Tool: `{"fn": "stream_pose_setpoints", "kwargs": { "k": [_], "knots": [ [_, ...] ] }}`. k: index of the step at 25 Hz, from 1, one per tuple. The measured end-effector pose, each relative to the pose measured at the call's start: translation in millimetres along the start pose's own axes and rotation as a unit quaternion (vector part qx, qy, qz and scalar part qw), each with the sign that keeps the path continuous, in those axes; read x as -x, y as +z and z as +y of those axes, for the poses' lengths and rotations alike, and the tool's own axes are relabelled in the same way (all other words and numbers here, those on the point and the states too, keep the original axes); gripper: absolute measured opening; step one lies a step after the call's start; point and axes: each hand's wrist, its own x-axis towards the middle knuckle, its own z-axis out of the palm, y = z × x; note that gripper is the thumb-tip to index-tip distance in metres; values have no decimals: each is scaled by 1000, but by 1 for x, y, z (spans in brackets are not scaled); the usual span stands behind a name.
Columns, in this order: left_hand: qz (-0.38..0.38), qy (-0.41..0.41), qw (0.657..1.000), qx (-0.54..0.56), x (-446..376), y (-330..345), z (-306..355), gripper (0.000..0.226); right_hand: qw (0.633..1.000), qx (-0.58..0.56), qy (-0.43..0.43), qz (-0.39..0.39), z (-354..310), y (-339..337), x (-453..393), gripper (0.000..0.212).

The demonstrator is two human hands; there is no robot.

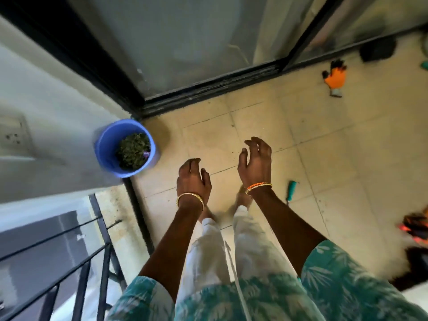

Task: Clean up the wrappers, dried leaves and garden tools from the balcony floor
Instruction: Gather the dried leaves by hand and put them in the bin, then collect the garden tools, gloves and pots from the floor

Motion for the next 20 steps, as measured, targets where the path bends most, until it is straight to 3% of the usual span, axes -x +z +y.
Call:
{"fn": "stream_pose_setpoints", "kwargs": {
  "k": [4,7,16,20],
  "knots": [
    [-100,189,970,-116,31,-1,99,45,996,25,66,62,24,-101,8,36],
    [-133,272,934,-189,53,1,172,53,982,37,144,117,42,-170,24,38],
    [-122,456,834,-288,114,49,384,63,925,66,289,238,136,-323,39,49],
    [-137,537,774,-306,135,79,459,63,895,89,332,285,176,-375,36,44]
  ]
}}
